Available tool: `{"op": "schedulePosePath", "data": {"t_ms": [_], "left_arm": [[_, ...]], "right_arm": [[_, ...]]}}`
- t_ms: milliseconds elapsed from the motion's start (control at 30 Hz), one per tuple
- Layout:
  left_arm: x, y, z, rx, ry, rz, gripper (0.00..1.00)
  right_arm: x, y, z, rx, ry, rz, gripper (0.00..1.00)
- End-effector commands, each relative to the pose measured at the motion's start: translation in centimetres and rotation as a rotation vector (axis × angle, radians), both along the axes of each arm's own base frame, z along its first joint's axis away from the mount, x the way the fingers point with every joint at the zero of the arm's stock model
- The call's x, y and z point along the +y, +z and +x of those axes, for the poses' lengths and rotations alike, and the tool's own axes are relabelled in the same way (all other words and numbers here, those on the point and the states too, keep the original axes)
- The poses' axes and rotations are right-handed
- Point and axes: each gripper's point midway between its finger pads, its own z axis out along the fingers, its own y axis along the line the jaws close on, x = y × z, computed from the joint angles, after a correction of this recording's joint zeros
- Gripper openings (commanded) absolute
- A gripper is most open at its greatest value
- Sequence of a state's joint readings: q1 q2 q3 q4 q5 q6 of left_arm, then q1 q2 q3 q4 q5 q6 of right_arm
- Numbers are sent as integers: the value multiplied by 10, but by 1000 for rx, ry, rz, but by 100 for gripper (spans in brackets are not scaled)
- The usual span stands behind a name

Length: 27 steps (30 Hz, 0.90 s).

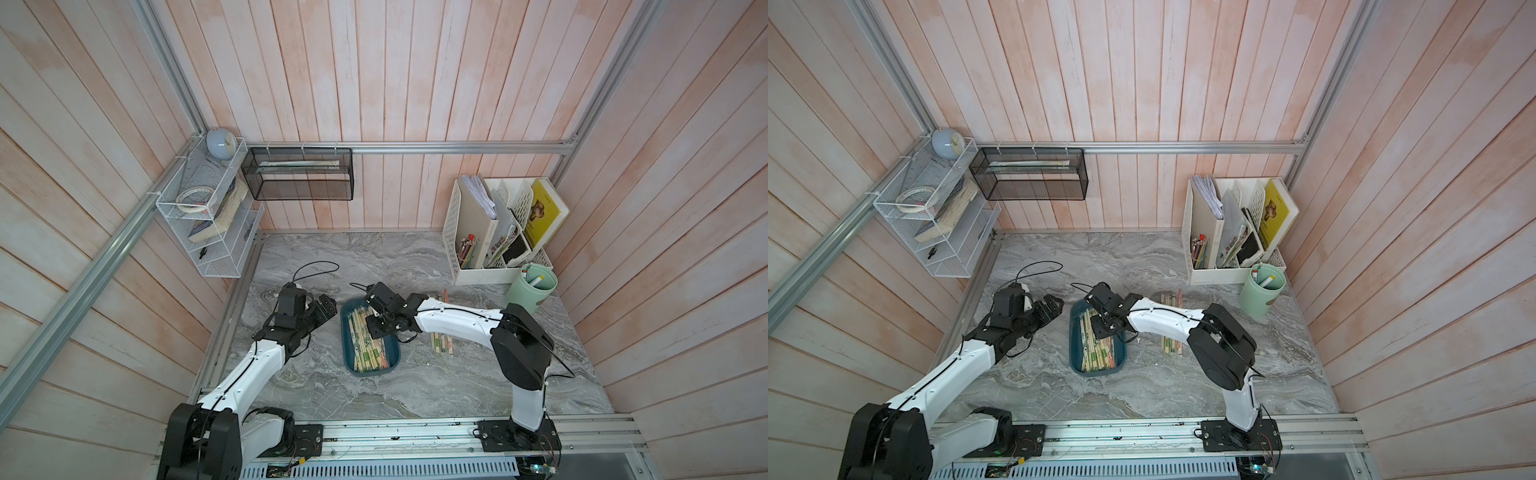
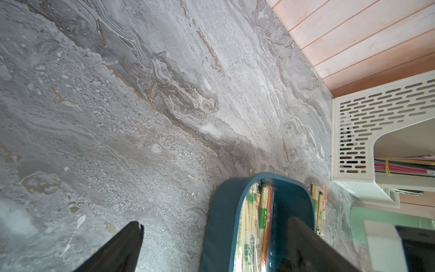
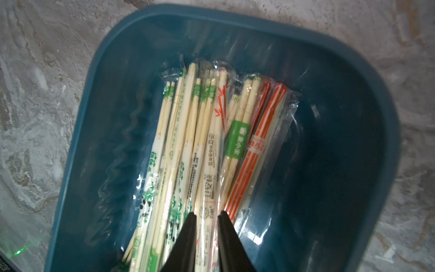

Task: Take the paired disposable chopsticks out of the storage box
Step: Pick up the paired disposable chopsticks from the storage box.

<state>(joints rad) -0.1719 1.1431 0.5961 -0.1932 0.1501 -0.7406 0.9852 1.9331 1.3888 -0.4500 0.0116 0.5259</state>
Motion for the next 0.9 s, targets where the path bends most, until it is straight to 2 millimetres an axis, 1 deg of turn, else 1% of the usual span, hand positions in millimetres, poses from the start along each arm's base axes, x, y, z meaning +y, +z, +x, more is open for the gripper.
{"op": "schedulePosePath", "data": {"t_ms": [0, 267, 467, 667, 767, 867], "left_arm": [[-1, -4, -2, -7, -9, -9, 100], [-2, -7, -3, -2, -16, -13, 100], [-3, -10, -3, -1, -16, -19, 100], [-3, -11, -4, 1, -18, -20, 100], [-3, -12, -5, 0, -19, -22, 100], [-3, -13, -5, 1, -17, -24, 100]], "right_arm": [[-4, -10, -4, 2, 16, -60, 20], [-4, -20, -4, 9, 27, -92, 20], [-1, -26, -5, 19, 38, -106, 22], [-1, -28, -7, 23, 41, -116, 25], [0, -27, -9, 20, 45, -112, 25], [1, -29, -11, 27, 50, -114, 25]]}}
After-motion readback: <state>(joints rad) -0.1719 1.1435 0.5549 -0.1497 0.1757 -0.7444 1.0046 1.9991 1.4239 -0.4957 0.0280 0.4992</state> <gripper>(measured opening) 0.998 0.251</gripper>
